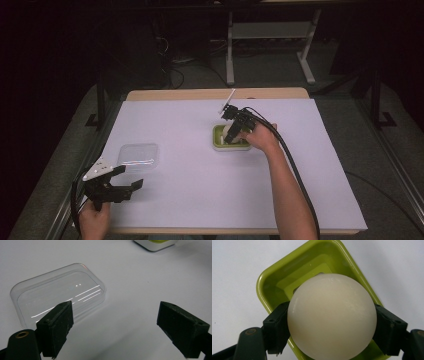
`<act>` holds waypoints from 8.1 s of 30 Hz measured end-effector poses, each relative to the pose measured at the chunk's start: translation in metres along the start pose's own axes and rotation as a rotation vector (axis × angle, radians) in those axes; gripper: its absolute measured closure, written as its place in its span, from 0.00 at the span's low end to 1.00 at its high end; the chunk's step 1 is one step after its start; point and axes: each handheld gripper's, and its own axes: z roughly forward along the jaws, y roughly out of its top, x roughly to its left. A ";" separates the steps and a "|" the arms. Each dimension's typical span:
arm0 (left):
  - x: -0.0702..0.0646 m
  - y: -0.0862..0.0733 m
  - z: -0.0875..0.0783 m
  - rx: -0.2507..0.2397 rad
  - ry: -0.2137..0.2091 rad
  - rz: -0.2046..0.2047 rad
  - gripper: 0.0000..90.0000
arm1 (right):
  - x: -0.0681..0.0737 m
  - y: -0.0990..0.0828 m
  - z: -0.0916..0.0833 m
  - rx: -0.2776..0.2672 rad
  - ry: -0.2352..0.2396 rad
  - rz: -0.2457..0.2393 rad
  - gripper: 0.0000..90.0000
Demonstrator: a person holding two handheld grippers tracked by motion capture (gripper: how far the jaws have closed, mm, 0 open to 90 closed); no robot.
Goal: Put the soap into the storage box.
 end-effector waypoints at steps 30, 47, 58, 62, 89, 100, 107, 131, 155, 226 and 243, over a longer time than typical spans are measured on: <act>0.000 0.000 0.000 -0.002 0.001 0.000 0.14 | 0.001 0.001 0.002 0.021 -0.019 0.023 0.27; 0.000 0.000 0.000 -0.002 0.001 -0.001 0.14 | 0.002 0.001 0.002 0.039 -0.033 0.032 0.27; 0.000 0.000 0.000 -0.001 0.001 0.000 0.14 | 0.000 0.000 -0.002 0.031 -0.025 0.046 0.26; -0.001 0.000 0.000 0.001 0.001 -0.001 0.14 | -0.001 -0.001 -0.008 0.004 -0.029 0.042 0.27; -0.001 0.000 0.001 0.004 0.001 0.007 0.14 | -0.003 -0.030 -0.045 -0.123 0.025 0.088 0.25; -0.002 0.000 0.001 0.007 0.006 0.012 0.14 | -0.004 -0.047 -0.049 -0.175 0.045 0.115 0.25; -0.003 0.000 0.002 0.008 0.008 0.020 0.14 | -0.003 -0.058 -0.052 -0.183 0.046 0.129 0.24; -0.004 0.000 0.004 0.025 0.020 0.038 0.14 | 0.006 -0.089 -0.057 -0.214 0.056 0.135 0.22; -0.006 0.000 0.005 0.022 0.023 0.043 0.14 | 0.019 -0.120 -0.062 -0.248 0.052 0.130 0.22; -0.008 -0.002 0.008 0.023 0.024 0.051 0.14 | 0.060 -0.235 -0.058 -0.305 0.032 0.203 0.22; -0.008 -0.002 0.010 0.025 0.015 0.050 0.14 | 0.080 -0.254 -0.052 -0.352 0.015 0.201 0.22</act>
